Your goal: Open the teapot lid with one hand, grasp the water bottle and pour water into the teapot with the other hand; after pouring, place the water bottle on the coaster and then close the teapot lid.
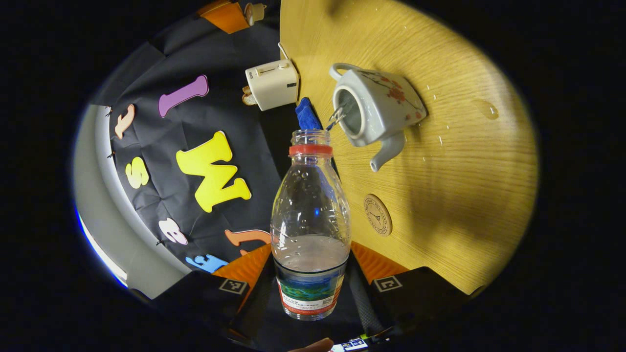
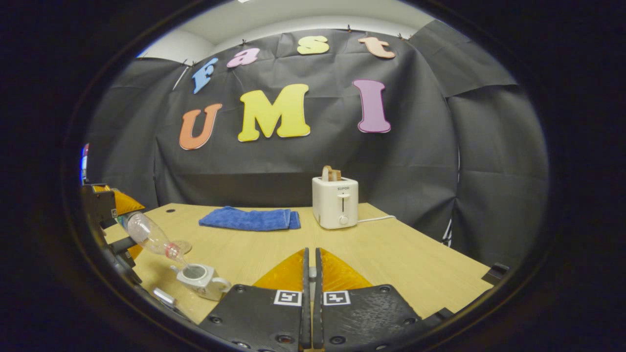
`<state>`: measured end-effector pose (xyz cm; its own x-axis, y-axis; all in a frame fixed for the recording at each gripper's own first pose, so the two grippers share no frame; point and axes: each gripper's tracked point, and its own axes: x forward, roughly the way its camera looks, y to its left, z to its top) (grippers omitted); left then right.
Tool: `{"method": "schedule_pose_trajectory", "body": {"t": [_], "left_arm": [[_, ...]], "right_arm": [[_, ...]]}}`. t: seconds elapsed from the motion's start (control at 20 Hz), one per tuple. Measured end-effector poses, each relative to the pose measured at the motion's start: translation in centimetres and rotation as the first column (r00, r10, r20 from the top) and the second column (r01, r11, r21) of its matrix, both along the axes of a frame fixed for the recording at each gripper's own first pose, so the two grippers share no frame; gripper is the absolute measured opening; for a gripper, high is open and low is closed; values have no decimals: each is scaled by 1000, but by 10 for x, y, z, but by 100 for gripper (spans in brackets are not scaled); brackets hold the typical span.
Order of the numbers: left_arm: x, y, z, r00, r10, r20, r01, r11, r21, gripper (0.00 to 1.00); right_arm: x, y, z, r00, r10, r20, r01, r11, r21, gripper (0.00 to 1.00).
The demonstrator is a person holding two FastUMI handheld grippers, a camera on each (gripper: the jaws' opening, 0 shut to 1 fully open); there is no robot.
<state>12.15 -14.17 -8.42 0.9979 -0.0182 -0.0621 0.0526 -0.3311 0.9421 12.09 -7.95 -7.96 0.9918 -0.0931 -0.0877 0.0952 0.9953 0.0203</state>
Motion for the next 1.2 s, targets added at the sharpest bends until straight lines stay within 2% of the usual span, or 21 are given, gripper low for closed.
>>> {"method": "schedule_pose_trajectory", "body": {"t": [0.35,0.7,1.2], "left_arm": [[-2,-8,6,1000,-11,21,8,994,105,78],[-3,-14,10,999,-7,41,-2,977,215,78],[-7,-20,11,998,-2,57,-14,962,273,79]], "right_arm": [[-2,0,3,1000,4,3,-4,1000,4,1],[-3,-2,6,1000,2,7,-2,1000,8,2],[-10,-1,13,1000,22,13,-22,999,23,1]]}}
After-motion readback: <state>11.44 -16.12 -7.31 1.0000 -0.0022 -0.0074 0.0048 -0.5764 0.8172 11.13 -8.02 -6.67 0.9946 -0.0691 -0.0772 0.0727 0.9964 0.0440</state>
